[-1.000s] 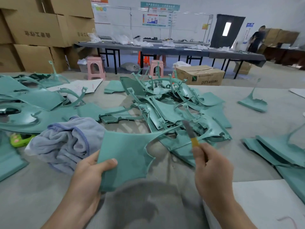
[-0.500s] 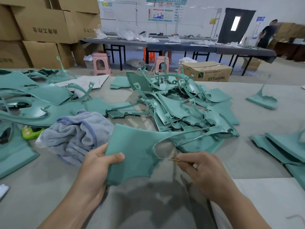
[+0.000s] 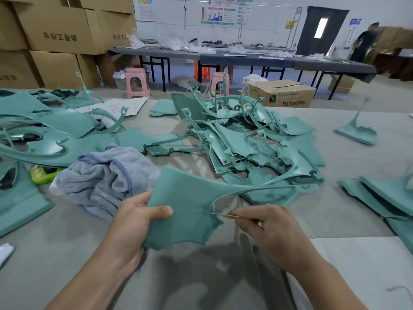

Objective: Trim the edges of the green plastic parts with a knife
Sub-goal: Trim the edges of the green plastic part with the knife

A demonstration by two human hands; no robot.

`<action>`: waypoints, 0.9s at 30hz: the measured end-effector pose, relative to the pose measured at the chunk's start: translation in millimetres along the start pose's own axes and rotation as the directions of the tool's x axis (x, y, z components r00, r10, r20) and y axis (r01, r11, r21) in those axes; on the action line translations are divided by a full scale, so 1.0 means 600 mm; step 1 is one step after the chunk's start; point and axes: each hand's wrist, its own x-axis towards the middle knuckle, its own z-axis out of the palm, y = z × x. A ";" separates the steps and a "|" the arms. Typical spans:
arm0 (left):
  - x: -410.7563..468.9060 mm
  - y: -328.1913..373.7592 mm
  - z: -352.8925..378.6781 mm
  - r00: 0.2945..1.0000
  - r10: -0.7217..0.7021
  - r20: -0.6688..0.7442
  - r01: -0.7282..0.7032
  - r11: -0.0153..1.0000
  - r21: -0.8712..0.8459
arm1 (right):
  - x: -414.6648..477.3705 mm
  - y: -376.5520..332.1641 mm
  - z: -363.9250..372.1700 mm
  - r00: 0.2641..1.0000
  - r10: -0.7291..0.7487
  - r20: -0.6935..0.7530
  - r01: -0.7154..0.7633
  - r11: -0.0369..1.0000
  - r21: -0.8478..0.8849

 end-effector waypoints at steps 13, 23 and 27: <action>0.002 0.003 -0.005 1.000 -0.026 0.017 0.026 0.999 0.027 | -0.003 0.004 0.005 0.999 -0.020 0.047 0.021 0.999 -0.032; 0.004 0.004 -0.006 0.999 -0.030 0.016 0.029 0.999 0.028 | -0.008 -0.004 0.003 0.996 0.011 -0.092 -0.003 0.996 0.089; 0.002 0.003 -0.008 0.998 -0.041 0.046 0.040 0.999 0.026 | -0.008 -0.005 0.007 0.999 0.034 0.022 -0.034 0.999 0.027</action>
